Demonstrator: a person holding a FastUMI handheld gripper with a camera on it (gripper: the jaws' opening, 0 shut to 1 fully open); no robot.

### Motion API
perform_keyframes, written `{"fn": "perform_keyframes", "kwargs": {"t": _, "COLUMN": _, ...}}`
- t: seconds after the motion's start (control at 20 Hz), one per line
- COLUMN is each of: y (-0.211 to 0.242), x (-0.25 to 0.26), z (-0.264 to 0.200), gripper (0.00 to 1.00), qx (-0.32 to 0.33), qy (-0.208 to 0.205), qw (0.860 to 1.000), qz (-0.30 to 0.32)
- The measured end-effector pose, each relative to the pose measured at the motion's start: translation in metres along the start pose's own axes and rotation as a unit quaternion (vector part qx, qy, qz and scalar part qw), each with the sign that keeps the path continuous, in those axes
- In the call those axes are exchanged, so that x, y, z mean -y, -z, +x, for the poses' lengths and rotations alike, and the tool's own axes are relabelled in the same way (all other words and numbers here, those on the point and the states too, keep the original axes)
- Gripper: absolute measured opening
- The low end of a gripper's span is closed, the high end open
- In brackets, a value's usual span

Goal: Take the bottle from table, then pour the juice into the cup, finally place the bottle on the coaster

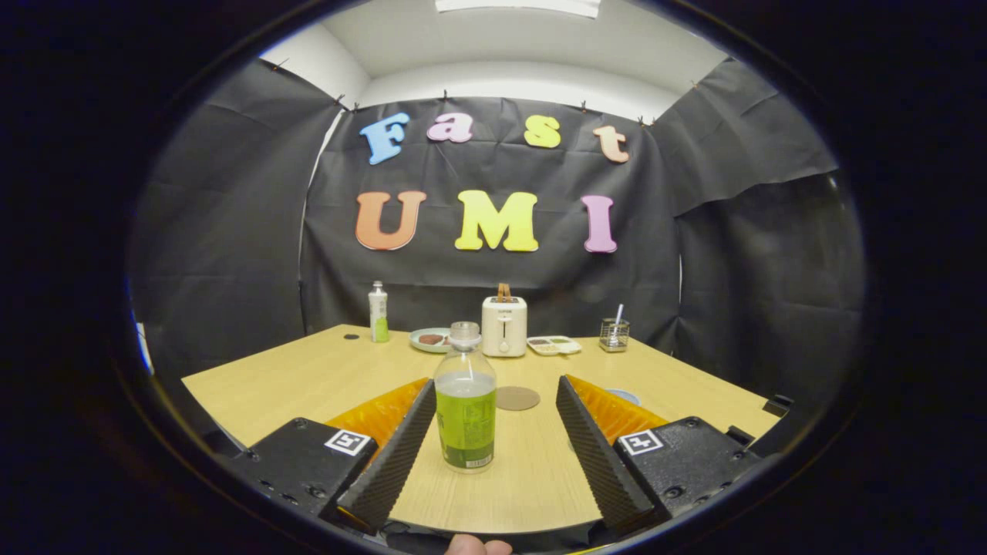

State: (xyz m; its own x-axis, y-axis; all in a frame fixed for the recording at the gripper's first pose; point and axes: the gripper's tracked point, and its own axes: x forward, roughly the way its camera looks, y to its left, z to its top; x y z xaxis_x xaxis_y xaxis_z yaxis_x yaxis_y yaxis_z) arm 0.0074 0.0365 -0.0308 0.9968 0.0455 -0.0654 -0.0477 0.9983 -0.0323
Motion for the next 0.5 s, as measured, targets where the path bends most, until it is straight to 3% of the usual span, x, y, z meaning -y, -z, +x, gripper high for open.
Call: {"fn": "perform_keyframes", "kwargs": {"t": 0.5, "y": 0.038, "x": -0.017, "z": 0.042, "gripper": 1.0, "qx": -0.04, "qy": -0.024, "qw": 0.999, "qz": 0.001}}
